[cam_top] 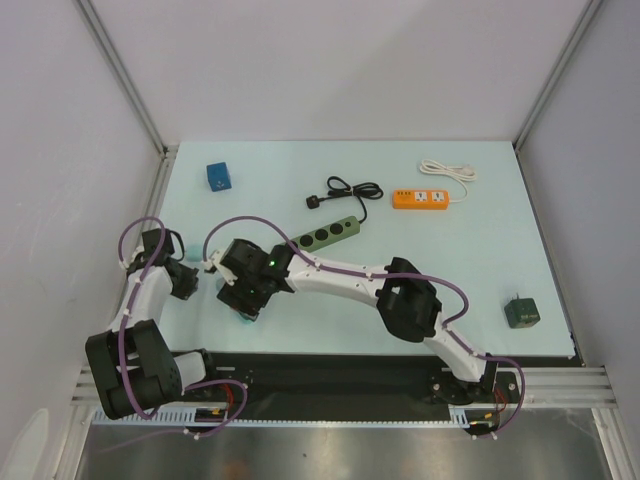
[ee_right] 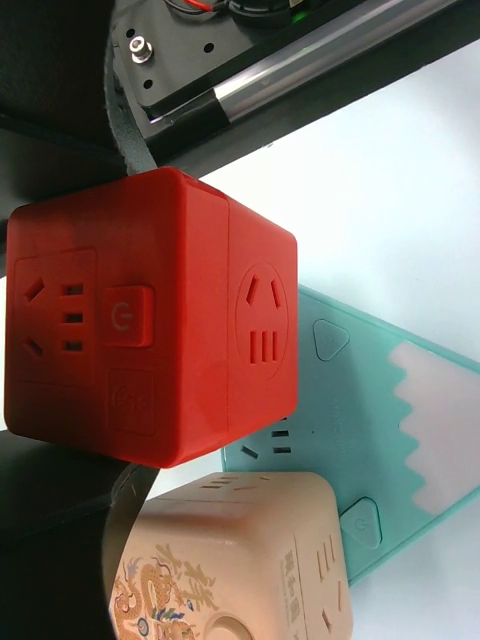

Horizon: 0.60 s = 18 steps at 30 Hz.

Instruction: Insert the plug

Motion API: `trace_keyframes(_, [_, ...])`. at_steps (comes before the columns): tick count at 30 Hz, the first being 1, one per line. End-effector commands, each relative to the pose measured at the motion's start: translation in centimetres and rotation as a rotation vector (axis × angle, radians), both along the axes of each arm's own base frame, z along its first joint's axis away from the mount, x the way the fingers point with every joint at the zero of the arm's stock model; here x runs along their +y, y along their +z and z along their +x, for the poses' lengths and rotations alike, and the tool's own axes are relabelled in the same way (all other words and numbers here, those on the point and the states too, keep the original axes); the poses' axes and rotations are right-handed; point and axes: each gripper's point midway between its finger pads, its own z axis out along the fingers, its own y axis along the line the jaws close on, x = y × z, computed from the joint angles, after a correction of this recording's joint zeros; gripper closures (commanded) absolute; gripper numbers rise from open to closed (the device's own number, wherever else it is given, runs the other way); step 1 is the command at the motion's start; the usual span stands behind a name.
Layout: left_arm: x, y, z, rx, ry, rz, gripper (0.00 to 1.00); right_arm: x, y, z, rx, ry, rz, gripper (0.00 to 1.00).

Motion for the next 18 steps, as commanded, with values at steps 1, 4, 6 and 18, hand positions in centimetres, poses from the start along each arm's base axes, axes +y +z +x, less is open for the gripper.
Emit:
trace_keyframes(1, [0.8,0.4,0.3,-0.015,0.004,0.028,1.0,1.6,1.4,0.7,-0.024,0.011,0.063,1.0])
trace_keyframes(4, [0.7,0.4,0.3,-0.017,0.002,0.027,1.0,1.5,1.1,0.6,-0.024,0.009,0.055,1.0])
trace_keyframes(6, [0.7,0.4,0.3,-0.018,0.002,0.029,1.0,1.3,0.7,0.6,-0.028,0.006,0.042,1.0])
trace_keyframes(18, [0.8,0.6,0.3,-0.023,0.003,0.032,1.0,1.0,-0.7,0.3,-0.025,0.009,0.038,1.0])
